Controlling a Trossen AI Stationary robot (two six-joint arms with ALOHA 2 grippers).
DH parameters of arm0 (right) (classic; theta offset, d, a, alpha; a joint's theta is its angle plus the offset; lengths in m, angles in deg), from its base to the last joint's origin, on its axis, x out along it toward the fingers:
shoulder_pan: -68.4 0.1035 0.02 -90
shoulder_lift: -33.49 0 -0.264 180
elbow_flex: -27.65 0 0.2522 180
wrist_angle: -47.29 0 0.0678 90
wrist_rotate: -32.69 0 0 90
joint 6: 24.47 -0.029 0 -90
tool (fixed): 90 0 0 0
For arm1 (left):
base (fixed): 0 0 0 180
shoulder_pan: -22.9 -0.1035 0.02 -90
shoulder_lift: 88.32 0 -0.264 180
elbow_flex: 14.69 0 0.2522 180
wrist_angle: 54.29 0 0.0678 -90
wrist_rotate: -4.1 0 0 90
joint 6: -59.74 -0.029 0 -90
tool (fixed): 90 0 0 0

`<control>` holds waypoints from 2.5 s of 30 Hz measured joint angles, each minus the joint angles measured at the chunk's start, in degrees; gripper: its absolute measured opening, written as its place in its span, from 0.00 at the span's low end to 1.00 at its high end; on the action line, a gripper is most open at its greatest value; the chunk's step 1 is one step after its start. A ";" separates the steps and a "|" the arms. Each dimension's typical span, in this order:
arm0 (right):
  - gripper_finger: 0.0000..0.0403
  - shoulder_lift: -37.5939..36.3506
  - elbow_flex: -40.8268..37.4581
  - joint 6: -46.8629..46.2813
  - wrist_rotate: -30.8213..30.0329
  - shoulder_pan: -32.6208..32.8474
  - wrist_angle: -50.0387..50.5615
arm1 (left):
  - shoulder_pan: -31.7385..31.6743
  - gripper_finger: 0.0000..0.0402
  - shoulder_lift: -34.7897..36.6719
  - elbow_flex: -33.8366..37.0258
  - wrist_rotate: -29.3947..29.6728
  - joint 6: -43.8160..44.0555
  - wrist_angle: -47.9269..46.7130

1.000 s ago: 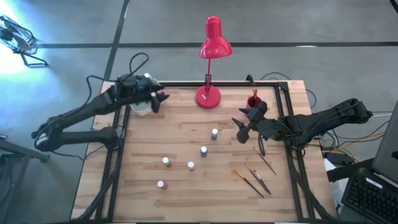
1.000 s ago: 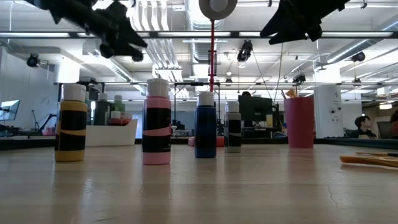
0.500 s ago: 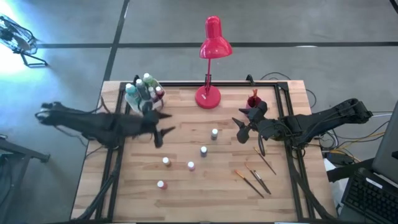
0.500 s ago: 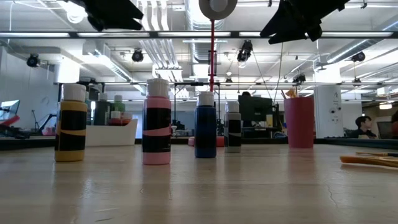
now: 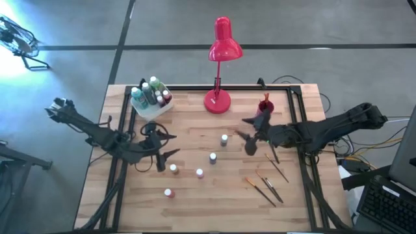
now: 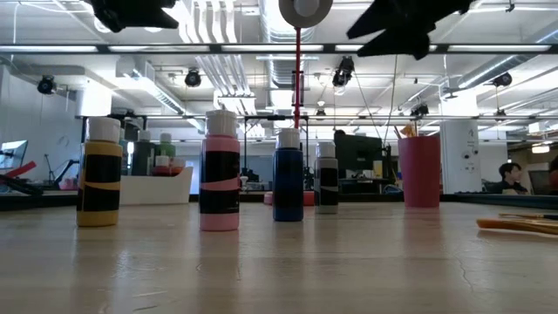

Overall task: Pick & Place Paint Supplies
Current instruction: Put the yellow paint bottle into the white bin

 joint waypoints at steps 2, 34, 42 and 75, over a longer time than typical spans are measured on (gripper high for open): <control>0.69 3.01 0.00 0.95 3.40 0.00 -2.97 | 0.00 0.64 0.00 0.00 -0.29 1.16 -1.36; 0.68 14.43 5.09 2.09 9.89 0.09 -3.46 | 21.79 0.60 -2.93 5.11 -1.47 31.80 -17.08; 0.68 13.73 5.09 1.50 8.54 0.07 -3.58 | 22.08 0.60 -4.91 10.03 -1.13 35.45 -15.93; 0.76 13.60 5.07 1.68 6.19 -0.15 -3.48 | 19.71 0.60 -5.88 19.85 -0.31 23.44 4.30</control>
